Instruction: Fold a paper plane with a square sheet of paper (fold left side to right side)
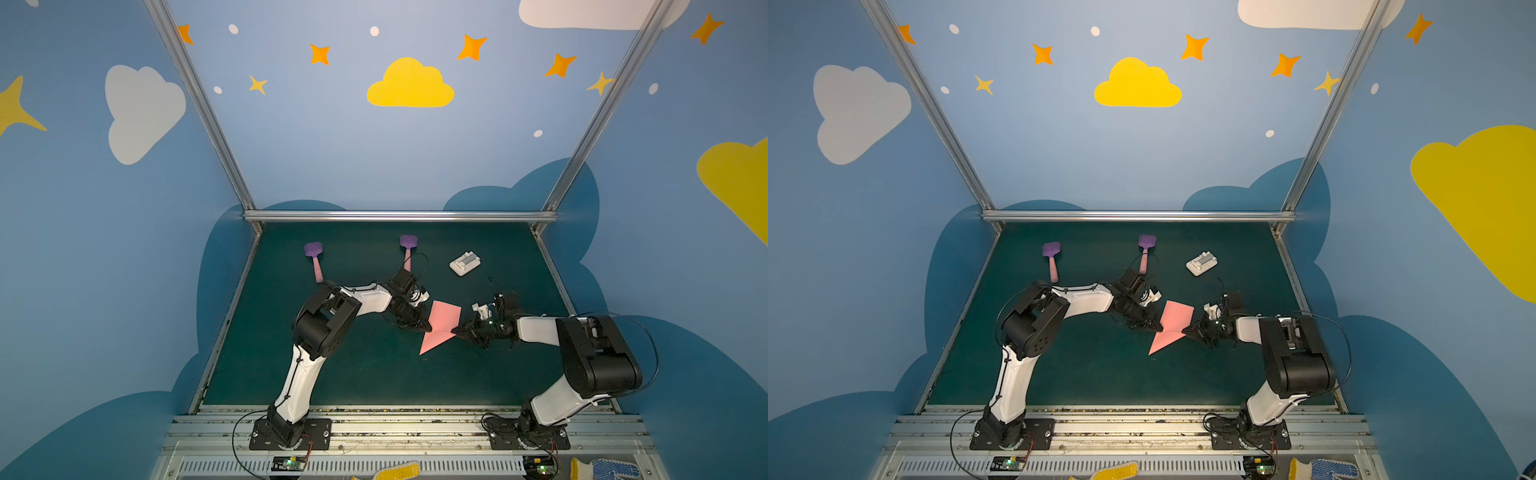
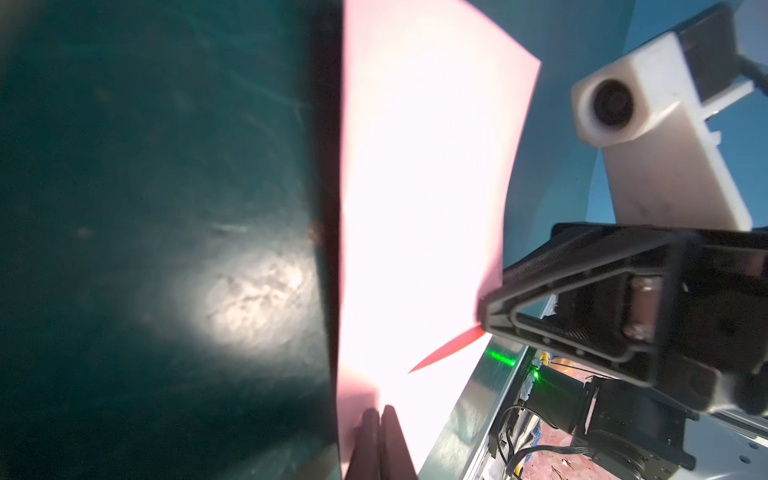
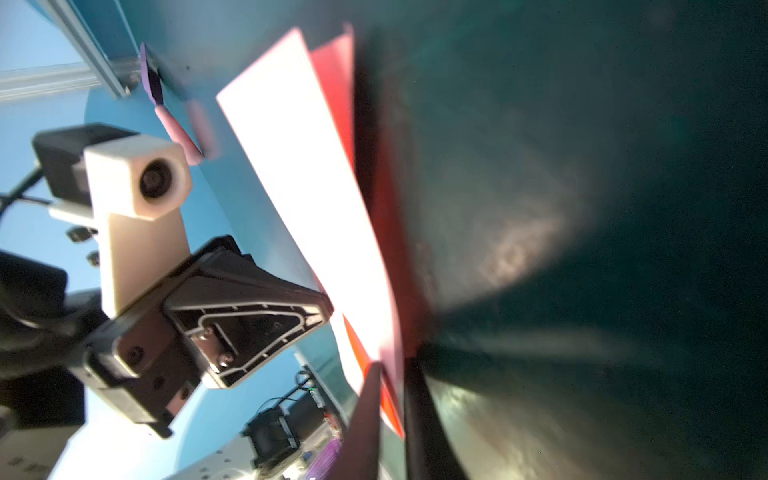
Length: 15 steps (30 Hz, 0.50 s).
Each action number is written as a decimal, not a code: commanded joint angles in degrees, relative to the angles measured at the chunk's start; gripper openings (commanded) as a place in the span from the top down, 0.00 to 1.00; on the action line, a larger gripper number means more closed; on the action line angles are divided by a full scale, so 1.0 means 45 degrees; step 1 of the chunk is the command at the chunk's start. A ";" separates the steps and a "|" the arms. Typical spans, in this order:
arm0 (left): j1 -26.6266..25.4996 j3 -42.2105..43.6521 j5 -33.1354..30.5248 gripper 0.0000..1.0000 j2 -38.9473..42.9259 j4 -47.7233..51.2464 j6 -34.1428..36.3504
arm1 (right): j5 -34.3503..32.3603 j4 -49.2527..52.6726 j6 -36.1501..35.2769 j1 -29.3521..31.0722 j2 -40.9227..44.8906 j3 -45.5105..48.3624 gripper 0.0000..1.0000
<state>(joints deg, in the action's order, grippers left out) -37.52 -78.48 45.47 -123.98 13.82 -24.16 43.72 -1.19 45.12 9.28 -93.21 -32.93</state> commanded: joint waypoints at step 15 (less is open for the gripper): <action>0.0219 0.3301 -0.2515 0.63 0.4560 -0.0763 0.0113 | -0.3057 0.3796 0.0747 0.1707 0.3728 -0.0640 1.00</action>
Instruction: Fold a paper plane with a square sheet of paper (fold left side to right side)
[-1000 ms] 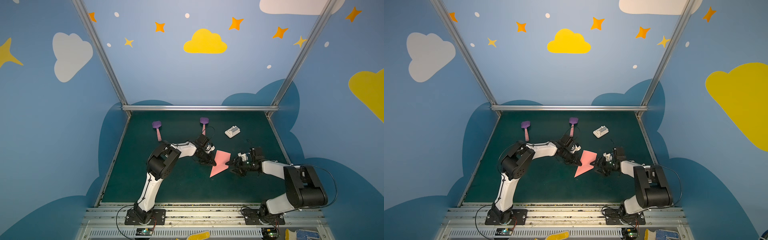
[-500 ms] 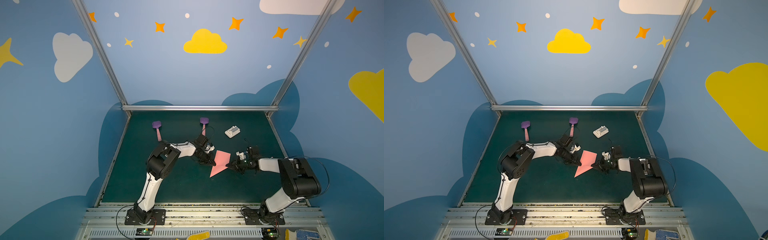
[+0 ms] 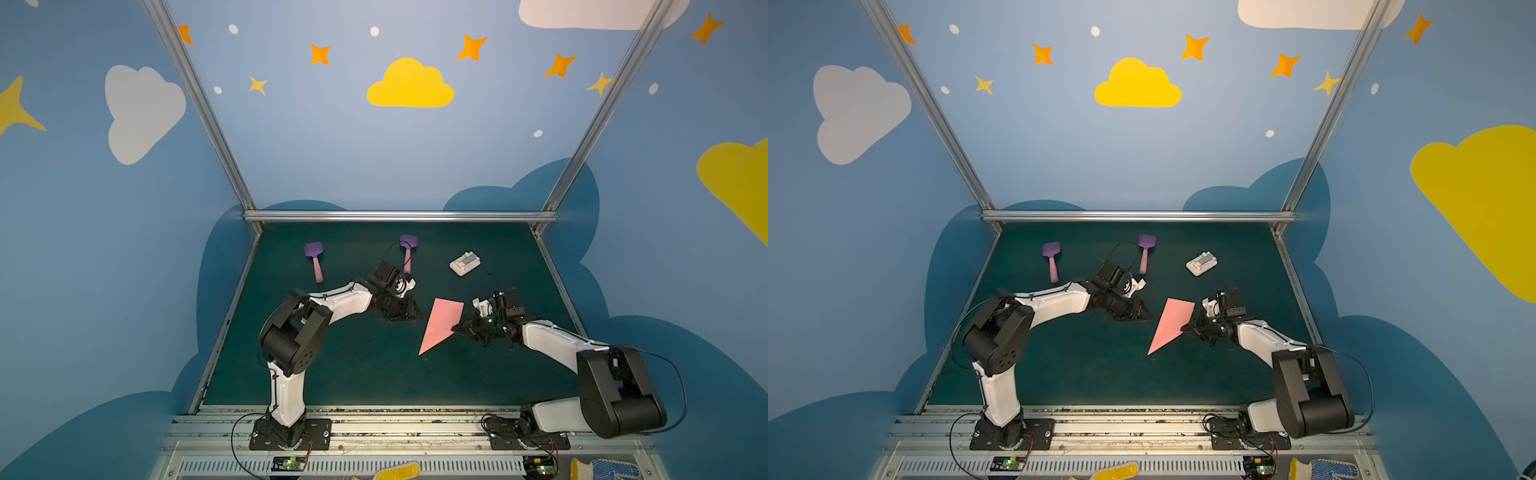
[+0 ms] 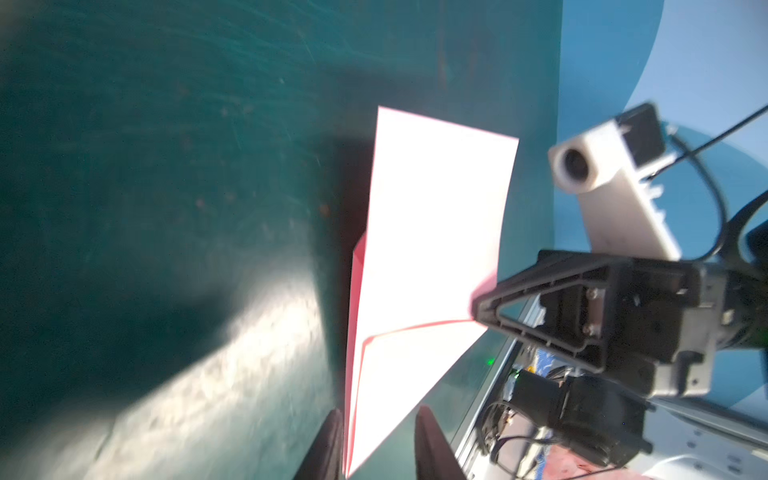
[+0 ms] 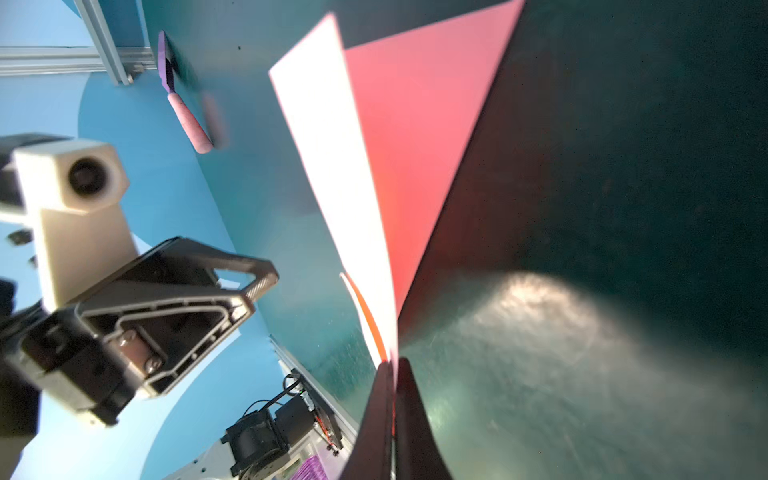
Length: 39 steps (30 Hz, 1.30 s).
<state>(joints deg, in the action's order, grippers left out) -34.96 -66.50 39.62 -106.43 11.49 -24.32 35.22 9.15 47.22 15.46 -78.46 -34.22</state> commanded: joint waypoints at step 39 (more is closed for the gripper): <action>-0.5961 0.1632 -0.9389 0.44 0.1348 -0.1394 0.2684 | -0.2330 0.3339 0.1274 0.2097 0.0833 -0.1869 1.00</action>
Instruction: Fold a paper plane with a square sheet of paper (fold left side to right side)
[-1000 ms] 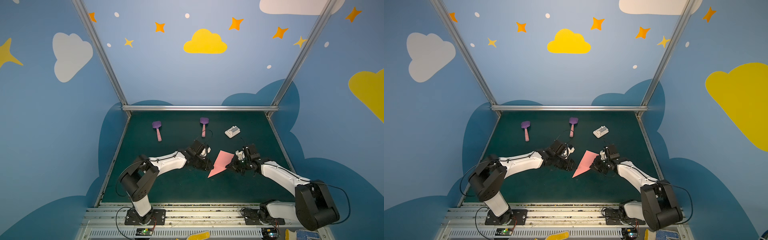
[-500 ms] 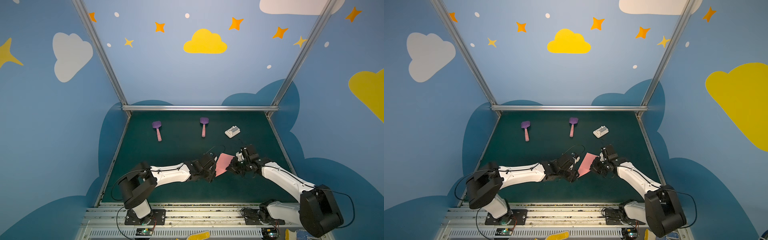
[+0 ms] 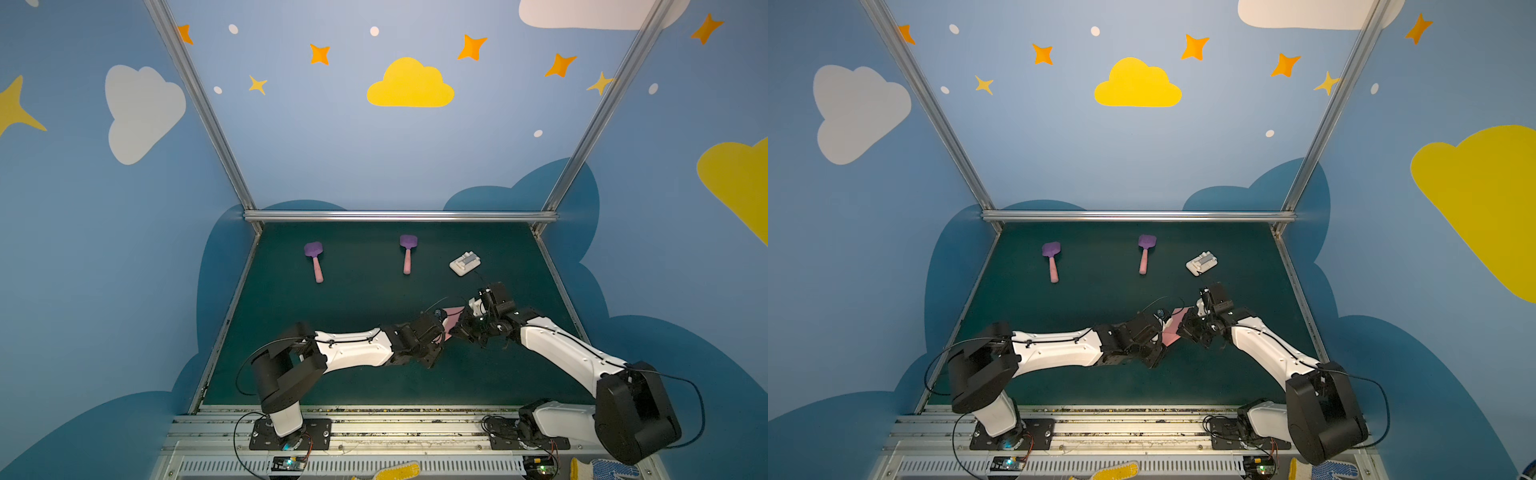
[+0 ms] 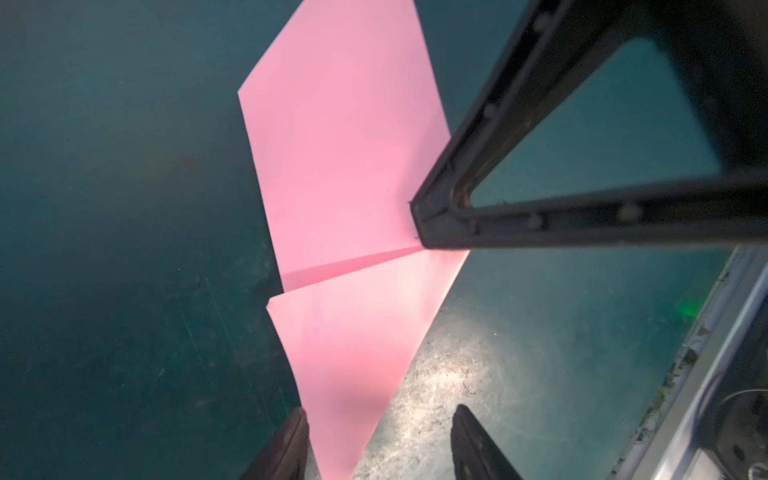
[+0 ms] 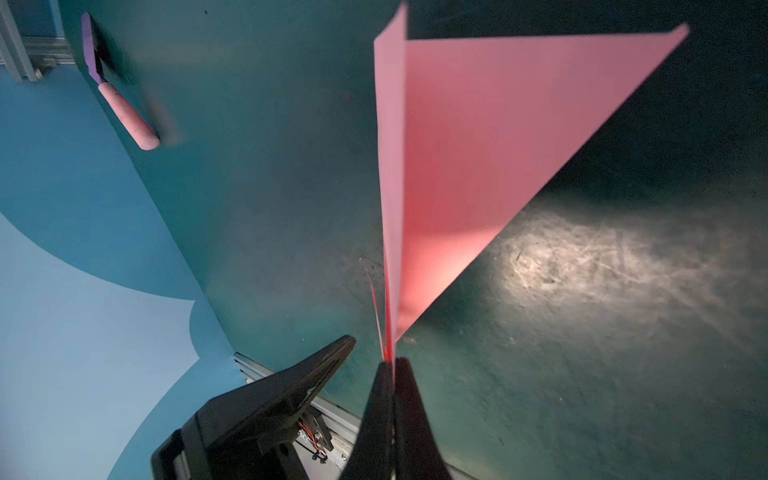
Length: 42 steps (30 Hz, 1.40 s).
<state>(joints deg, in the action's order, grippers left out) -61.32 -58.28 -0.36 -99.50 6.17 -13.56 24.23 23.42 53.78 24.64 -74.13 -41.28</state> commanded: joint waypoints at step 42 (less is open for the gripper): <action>-0.0204 -0.0603 -0.0132 0.96 -0.1095 0.0067 0.0740 | 0.0944 0.0061 -0.0564 -0.0835 0.0238 0.0105 0.75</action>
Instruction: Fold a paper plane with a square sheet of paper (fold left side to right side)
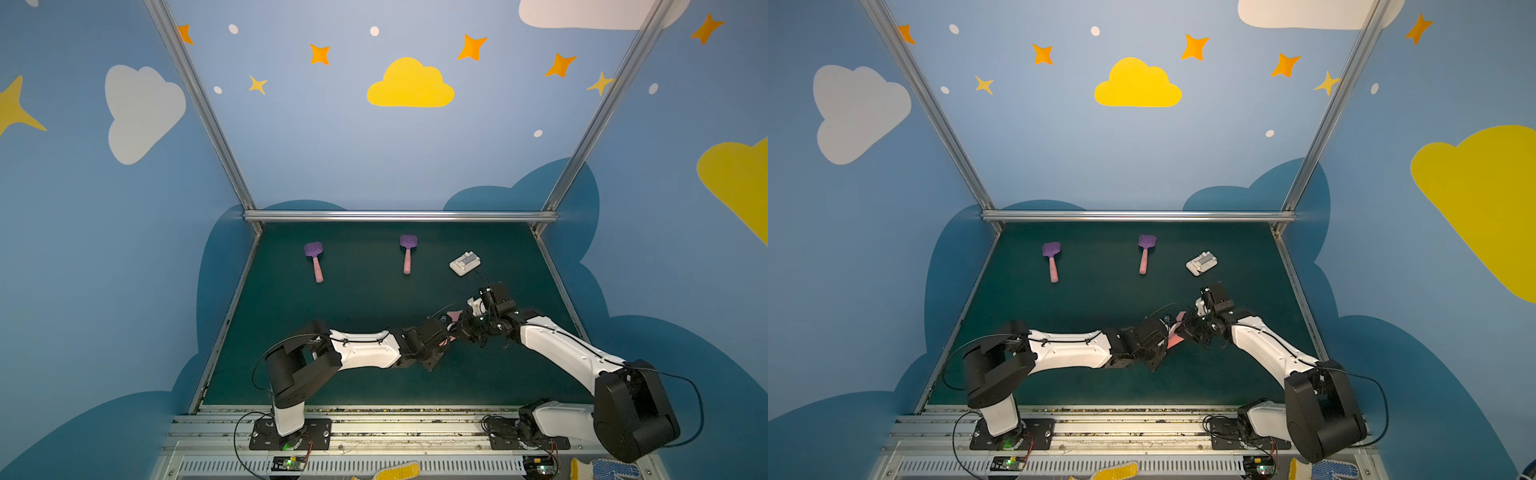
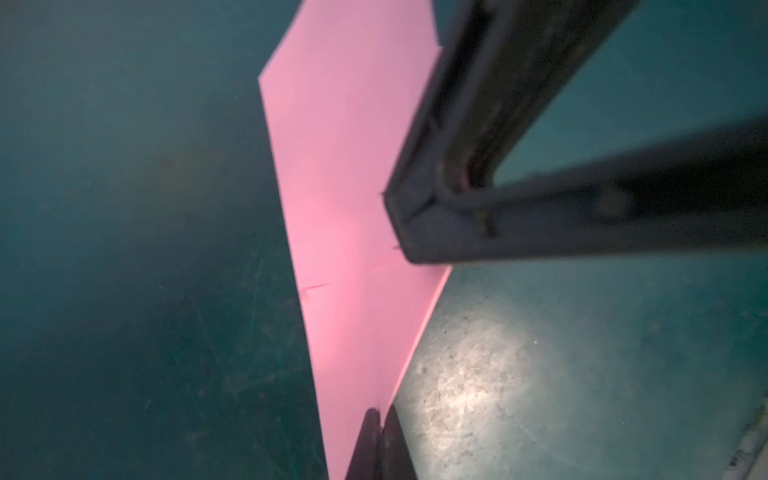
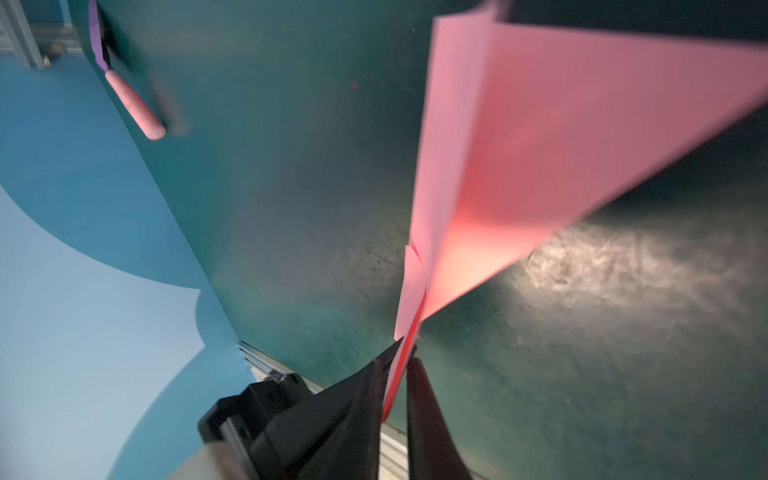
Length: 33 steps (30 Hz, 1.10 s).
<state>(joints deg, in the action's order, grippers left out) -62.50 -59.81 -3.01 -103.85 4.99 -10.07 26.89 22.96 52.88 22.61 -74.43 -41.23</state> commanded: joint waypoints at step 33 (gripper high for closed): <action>0.0532 -0.1494 0.0144 0.96 -0.0461 0.2823 -0.1337 | 0.2062 -0.0069 -0.2992 -0.2447 0.0273 0.1827 0.65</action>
<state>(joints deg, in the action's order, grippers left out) -60.14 -66.83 -1.06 -107.02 15.44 -15.35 35.29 23.70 40.84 11.68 -71.85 -31.22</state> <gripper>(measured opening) 0.047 0.362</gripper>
